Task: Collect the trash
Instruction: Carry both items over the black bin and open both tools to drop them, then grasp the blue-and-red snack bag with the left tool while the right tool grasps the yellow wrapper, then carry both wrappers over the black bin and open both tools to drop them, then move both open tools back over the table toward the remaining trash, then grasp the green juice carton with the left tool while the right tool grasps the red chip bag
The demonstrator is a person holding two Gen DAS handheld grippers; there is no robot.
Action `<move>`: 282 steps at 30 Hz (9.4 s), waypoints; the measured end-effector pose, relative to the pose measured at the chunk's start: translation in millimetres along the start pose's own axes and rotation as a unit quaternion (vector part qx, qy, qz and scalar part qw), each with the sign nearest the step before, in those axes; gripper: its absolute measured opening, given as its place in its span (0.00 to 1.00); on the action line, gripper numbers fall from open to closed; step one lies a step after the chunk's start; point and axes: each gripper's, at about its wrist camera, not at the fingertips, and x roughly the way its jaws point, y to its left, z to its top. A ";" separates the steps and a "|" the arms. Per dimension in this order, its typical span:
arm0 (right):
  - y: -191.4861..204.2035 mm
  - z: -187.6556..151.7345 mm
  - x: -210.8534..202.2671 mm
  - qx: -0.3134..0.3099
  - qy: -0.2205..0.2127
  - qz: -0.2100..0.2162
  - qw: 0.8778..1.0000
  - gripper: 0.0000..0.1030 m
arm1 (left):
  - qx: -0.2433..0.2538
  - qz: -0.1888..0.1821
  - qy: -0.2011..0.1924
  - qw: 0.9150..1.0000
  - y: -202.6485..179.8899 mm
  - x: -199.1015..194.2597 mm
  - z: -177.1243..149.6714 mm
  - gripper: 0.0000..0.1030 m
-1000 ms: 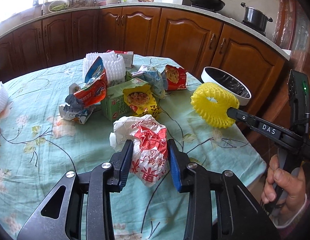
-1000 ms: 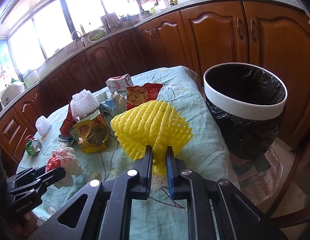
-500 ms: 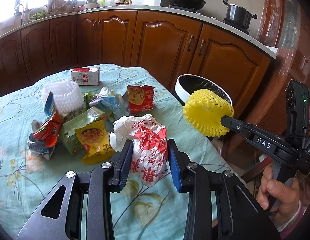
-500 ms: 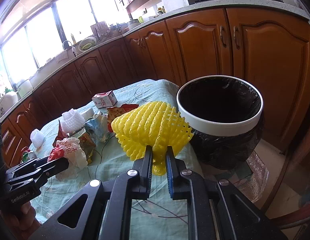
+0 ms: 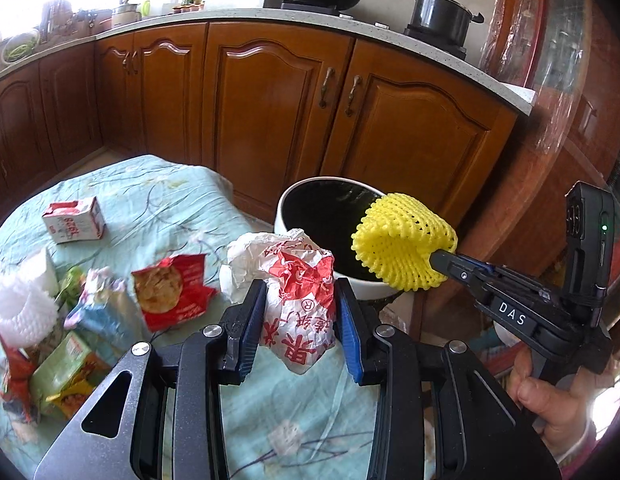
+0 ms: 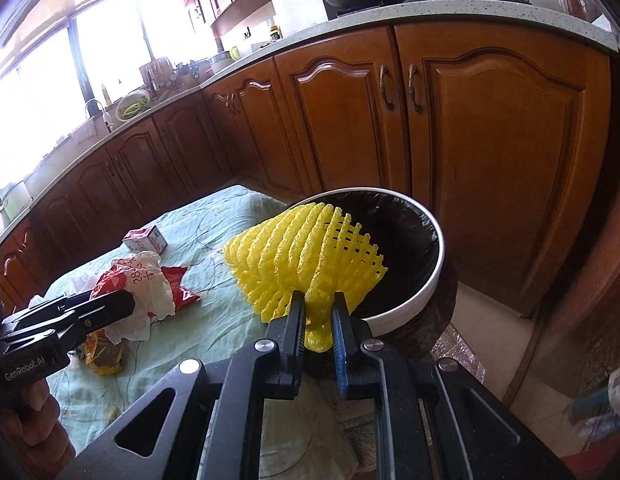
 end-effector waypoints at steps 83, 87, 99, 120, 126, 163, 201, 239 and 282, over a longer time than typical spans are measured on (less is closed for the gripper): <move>165.3 -66.0 40.2 -0.024 0.087 0.192 0.977 0.84 | -0.157 0.147 -0.042 0.976 161.0 -98.5 -101.4 0.63; 189.3 -73.9 46.4 -0.051 0.103 0.218 0.969 0.78 | -0.161 0.152 -0.043 0.974 176.4 -102.1 -99.3 0.63; 232.1 -88.8 78.1 -0.094 0.158 0.260 0.948 0.34 | -0.142 0.143 0.010 0.979 201.7 -77.2 -98.1 0.45; 187.8 -77.9 29.1 -0.074 0.097 0.227 0.966 0.00 | -0.106 0.125 -0.037 0.986 165.2 -115.5 -101.1 0.17; 158.5 -68.6 14.3 -0.056 0.073 0.202 0.975 0.00 | -0.073 0.096 -0.051 0.991 132.5 -119.6 -87.7 0.16; -25.3 11.8 23.1 0.049 0.027 0.057 0.997 0.00 | 0.040 -0.020 0.032 0.999 -16.3 44.1 14.3 0.15; -41.7 22.2 20.0 0.080 0.023 0.050 0.995 0.42 | 0.018 -0.032 0.074 0.997 -21.3 88.6 31.7 0.37; 139.8 -54.0 47.4 0.000 0.094 0.174 0.980 0.76 | -0.106 0.112 0.005 0.988 142.9 -78.1 -98.8 0.41; 117.8 -28.5 64.3 -0.005 0.073 0.165 0.984 0.03 | 0.011 0.086 0.061 0.994 103.4 -36.4 -89.2 0.30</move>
